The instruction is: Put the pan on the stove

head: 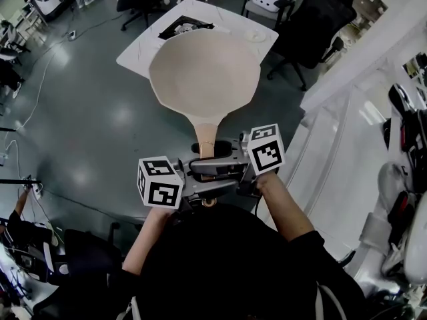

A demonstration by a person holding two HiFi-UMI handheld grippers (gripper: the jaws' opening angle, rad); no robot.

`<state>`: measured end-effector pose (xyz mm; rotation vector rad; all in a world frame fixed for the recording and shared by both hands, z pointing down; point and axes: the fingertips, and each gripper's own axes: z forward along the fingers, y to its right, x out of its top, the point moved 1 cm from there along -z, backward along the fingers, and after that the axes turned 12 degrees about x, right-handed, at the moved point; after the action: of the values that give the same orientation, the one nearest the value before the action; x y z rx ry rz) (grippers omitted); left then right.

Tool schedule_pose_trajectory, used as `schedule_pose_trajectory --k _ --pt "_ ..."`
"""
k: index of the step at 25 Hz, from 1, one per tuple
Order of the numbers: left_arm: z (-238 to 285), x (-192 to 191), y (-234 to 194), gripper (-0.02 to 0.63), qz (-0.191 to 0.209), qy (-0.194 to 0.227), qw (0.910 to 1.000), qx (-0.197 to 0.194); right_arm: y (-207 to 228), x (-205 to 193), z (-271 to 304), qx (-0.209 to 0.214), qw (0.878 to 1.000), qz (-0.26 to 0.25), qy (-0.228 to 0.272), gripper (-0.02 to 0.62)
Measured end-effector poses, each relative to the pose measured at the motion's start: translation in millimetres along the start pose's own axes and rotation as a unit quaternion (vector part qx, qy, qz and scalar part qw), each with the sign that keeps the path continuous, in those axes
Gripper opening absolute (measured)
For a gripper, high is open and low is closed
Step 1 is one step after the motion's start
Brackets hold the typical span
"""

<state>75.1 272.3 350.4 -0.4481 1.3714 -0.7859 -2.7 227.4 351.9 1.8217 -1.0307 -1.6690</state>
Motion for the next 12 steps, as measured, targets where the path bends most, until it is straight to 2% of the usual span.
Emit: schedule_pose_trajectory --k 12 --pt "7 34 -43 0.244 0.001 0.000 1.0000 -0.005 41 38 -8 -0.006 1.000 -0.004 0.003 0.279"
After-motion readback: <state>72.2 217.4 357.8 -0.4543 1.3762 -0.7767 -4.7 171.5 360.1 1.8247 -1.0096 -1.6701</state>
